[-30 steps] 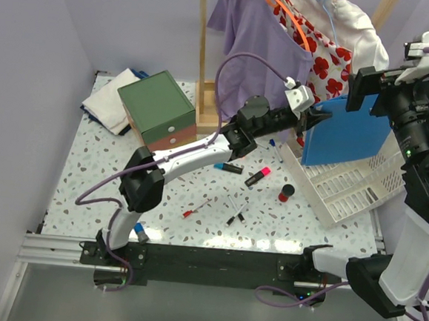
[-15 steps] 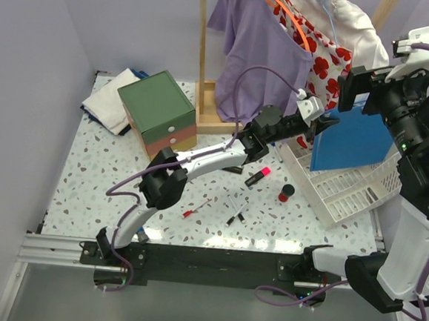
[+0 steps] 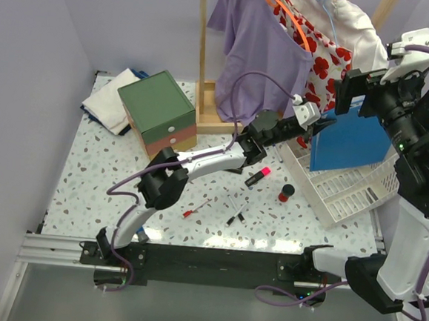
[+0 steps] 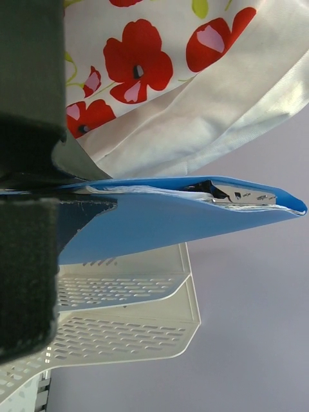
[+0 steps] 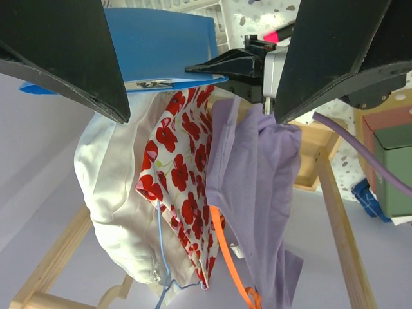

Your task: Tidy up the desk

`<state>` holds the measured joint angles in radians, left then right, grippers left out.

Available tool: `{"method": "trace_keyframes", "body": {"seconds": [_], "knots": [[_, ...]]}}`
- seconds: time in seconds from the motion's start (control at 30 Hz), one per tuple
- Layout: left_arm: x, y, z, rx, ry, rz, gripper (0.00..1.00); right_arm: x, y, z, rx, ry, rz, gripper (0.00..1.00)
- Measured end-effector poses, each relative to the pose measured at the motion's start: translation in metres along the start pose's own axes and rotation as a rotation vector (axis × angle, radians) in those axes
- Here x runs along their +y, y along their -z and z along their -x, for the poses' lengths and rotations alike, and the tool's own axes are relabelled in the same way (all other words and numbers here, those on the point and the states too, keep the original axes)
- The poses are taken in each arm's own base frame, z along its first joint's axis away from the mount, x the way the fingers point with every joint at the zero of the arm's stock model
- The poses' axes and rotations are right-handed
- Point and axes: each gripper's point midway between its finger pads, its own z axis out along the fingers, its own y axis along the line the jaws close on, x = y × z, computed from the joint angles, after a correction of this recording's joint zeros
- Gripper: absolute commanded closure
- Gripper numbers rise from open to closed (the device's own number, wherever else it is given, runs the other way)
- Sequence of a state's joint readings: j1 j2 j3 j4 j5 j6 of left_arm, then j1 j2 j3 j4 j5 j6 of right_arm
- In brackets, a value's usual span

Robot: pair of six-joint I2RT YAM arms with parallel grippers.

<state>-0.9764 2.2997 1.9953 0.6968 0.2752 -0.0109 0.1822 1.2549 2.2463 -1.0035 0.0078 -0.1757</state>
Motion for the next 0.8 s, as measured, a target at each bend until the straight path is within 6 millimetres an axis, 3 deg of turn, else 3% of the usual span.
{"method": "trace_keyframes", "body": {"seconds": [0.17,0.3,0.5,0.67,0.8], "knots": [[-0.002,0.008,0.007,0.014,0.003,0.004,1.0,0.0,0.001,0.0,0.0,0.005,0.0,0.01],[-0.001,0.011,0.025,0.005,-0.007,0.009,1.0,-0.002,0.002,0.001,0.001,0.035,-0.001,0.01],[-0.002,0.024,0.045,-0.01,-0.03,0.019,1.0,0.001,0.002,-0.018,0.055,0.182,0.047,0.01],[-0.005,0.047,0.057,0.009,-0.054,0.024,1.0,0.015,0.0,-0.031,0.08,0.263,0.18,0.01],[-0.005,0.072,0.09,-0.002,-0.097,0.05,1.0,0.016,-0.001,-0.037,0.088,0.254,0.241,0.01]]}}
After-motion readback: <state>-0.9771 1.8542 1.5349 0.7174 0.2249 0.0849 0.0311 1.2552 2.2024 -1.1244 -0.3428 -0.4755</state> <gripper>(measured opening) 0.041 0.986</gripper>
